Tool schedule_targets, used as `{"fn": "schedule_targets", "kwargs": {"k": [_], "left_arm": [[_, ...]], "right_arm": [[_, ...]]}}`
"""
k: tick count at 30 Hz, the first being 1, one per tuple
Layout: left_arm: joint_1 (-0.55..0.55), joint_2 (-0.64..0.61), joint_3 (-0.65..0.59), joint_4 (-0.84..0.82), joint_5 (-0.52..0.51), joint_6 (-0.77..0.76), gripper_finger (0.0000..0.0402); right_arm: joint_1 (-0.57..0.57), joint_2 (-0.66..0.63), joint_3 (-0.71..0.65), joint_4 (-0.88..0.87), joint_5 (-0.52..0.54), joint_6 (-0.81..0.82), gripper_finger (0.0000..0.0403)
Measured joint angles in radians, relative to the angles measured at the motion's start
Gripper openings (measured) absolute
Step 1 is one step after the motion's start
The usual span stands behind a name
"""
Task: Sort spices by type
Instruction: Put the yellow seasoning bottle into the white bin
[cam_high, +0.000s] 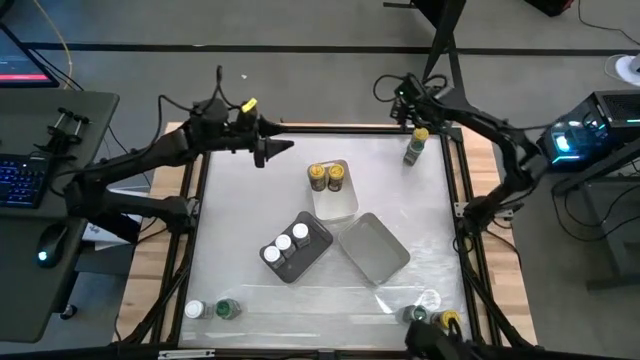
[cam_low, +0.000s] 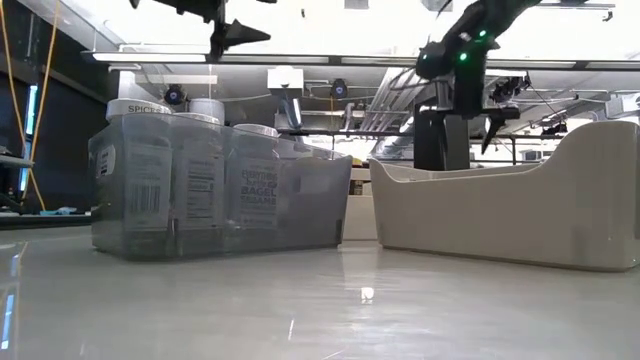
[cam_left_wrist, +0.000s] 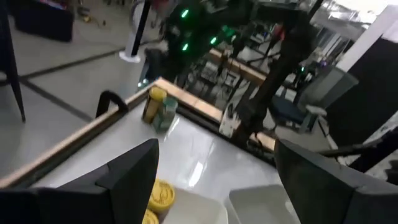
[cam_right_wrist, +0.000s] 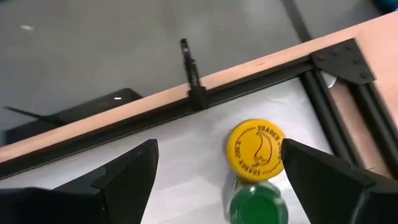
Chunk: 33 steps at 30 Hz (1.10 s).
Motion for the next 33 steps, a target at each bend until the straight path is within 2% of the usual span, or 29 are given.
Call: {"fn": "schedule_targets", "kwargs": {"k": [4, 9, 15, 19, 22, 28, 33], "left_arm": [[0.000, -0.010, 0.000, 0.017, -0.001, 0.000, 0.0305], [0.000, -0.006, 0.000, 0.009, -0.003, 0.000, 0.0305], [0.000, 0.001, 0.000, 0.009, -0.085, -0.055, 0.0305], [0.000, 0.001, 0.000, 0.007, -0.116, -0.073, 0.0305], [0.000, 0.001, 0.000, 0.004, -0.116, -0.077, 0.0305], [0.000, 0.000, 0.000, 0.002, -0.115, -0.041, 0.0305], [0.000, -0.015, 0.000, -0.081, -0.044, -0.076, 0.0305]], "right_arm": [[-0.018, 0.075, 0.037, -0.051, 0.011, 0.004, 0.0334], [-0.030, 0.125, 0.037, -0.121, 0.078, 0.045, 0.0334], [-0.084, 0.142, -0.010, -0.089, 0.007, 0.023, 0.0334], [-0.103, 0.142, -0.012, -0.052, 0.016, -0.023, 0.0334], [-0.113, 0.142, -0.012, -0.002, 0.003, -0.054, 0.0334], [-0.117, 0.142, -0.012, -0.010, -0.021, -0.024, 0.0334], [-0.117, 0.145, -0.012, -0.022, -0.049, 0.015, 0.0334]]}}
